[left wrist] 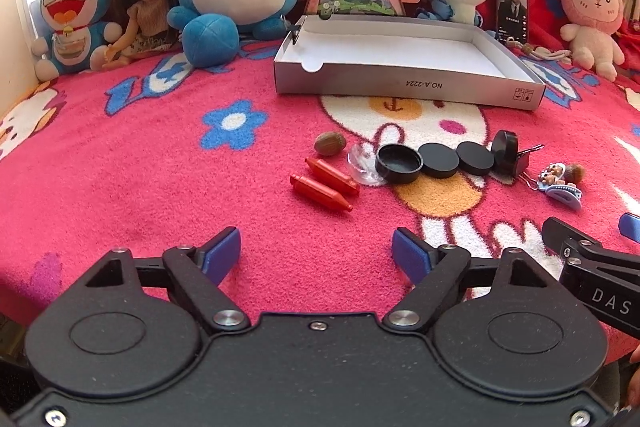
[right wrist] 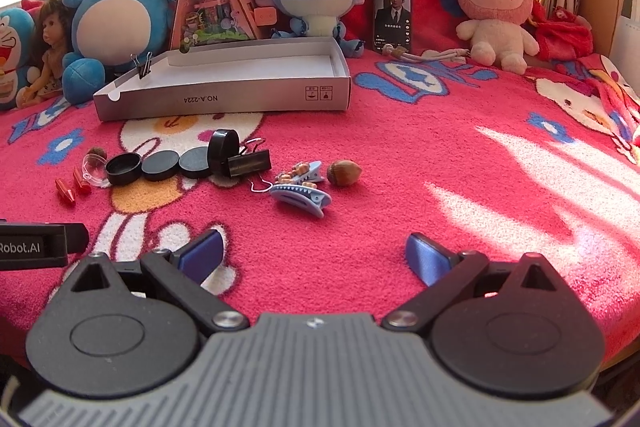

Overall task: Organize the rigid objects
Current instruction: 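Grasp the red crayon with the left tool while the right tool grasps the blue hair clip, then carry the red crayon with the left tool while the right tool carries the clip into the box, then open the left tool to drop the crayon while the right tool releases the clip, then withdraw both tools from the box back toward the remaining items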

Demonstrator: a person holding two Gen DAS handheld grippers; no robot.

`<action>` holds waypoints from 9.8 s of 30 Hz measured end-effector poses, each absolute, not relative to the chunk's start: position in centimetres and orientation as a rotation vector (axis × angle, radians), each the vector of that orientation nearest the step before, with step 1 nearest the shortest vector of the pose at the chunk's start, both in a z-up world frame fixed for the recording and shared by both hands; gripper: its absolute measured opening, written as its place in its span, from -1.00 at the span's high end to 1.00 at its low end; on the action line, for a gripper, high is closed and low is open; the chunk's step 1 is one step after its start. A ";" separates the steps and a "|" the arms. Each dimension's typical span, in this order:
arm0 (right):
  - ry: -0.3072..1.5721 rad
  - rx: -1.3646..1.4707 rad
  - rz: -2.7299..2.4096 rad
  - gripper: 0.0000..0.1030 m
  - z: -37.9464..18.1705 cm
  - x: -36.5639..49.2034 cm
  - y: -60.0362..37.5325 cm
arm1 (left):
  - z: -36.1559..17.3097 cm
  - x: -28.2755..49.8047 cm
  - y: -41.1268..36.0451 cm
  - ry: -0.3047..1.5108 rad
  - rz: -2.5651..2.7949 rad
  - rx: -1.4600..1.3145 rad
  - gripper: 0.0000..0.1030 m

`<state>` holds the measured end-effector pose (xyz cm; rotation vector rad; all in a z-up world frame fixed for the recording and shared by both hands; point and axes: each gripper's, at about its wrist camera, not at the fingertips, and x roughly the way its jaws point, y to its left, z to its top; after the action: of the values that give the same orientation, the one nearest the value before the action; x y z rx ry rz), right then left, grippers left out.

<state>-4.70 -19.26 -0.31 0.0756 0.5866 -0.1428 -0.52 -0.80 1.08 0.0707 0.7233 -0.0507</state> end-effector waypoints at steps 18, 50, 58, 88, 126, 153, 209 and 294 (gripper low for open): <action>0.528 0.038 -0.177 -0.43 -0.2 -2.6 -18.8 | 0.1 1.5 0.2 0.628 -0.203 0.139 -0.11; 0.544 0.079 -0.231 0.30 -0.6 -3.1 -19.6 | 0.1 1.1 3.7 0.654 0.094 0.111 0.31; 0.541 0.095 -0.274 0.24 -0.5 -3.6 -21.0 | 0.5 0.9 4.2 0.645 0.074 0.064 0.15; 0.529 -0.049 -0.149 0.13 -0.9 -1.9 -19.1 | -0.2 1.3 1.3 0.587 0.028 0.056 0.20; 0.568 0.162 -0.002 0.14 6.9 6.8 -22.8 | 9.0 12.1 -4.2 0.628 -0.225 0.030 0.20; 0.846 0.255 0.012 0.13 6.7 24.4 -24.4 | 6.4 30.9 -7.2 0.909 -0.161 0.030 0.19; 0.765 0.186 0.020 -0.21 1.6 31.8 -24.8 | 1.6 37.4 -9.7 0.851 -0.097 0.077 0.02; 0.490 -0.012 0.090 -1.00 1.8 0.6 -22.1 | 2.1 3.0 -2.0 0.583 -0.208 0.104 -0.72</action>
<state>0.58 -22.08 1.81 -0.0123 0.4903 0.0904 3.02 -2.00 2.05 0.1042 0.5834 -0.2079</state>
